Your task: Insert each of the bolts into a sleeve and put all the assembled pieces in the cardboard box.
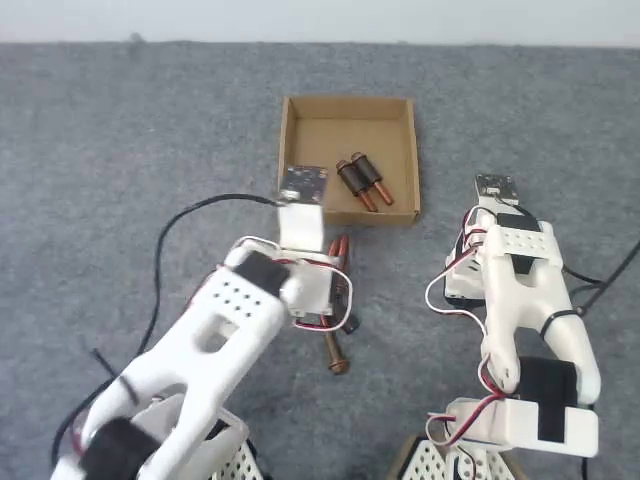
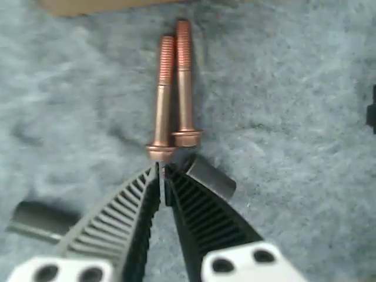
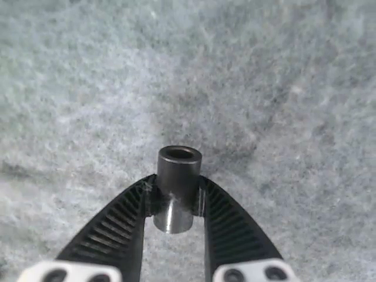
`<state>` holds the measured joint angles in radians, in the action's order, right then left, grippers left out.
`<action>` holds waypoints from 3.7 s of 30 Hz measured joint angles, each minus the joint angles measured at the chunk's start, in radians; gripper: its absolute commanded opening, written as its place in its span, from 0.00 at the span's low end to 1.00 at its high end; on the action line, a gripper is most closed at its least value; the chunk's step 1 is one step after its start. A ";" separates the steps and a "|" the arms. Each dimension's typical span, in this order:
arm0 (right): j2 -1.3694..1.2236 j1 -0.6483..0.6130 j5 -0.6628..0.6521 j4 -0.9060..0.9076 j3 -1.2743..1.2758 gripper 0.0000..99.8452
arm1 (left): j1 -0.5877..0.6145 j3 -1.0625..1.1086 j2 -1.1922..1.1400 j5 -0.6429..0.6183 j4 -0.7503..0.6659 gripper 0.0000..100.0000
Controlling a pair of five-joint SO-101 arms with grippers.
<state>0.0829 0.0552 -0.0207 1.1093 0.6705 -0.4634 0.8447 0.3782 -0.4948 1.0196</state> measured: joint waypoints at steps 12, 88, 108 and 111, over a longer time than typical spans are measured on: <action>0.000 0.000 -0.003 -0.002 0.000 0.01 | 0.031 -0.219 -0.353 -0.003 -0.014 0.02; 0.000 0.000 -0.055 -0.002 0.000 0.01 | 0.387 -0.164 -0.230 0.707 0.077 0.01; 0.000 0.002 -0.055 -0.021 0.021 0.01 | 0.506 -0.244 -0.509 0.293 0.035 0.01; 0.000 0.002 -0.055 -0.021 0.021 0.01 | 0.528 -0.339 -0.582 0.293 0.091 0.01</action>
<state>0.0829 0.0568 -0.0760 1.0879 0.6920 0.0644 0.5056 -0.2033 -0.2018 1.1101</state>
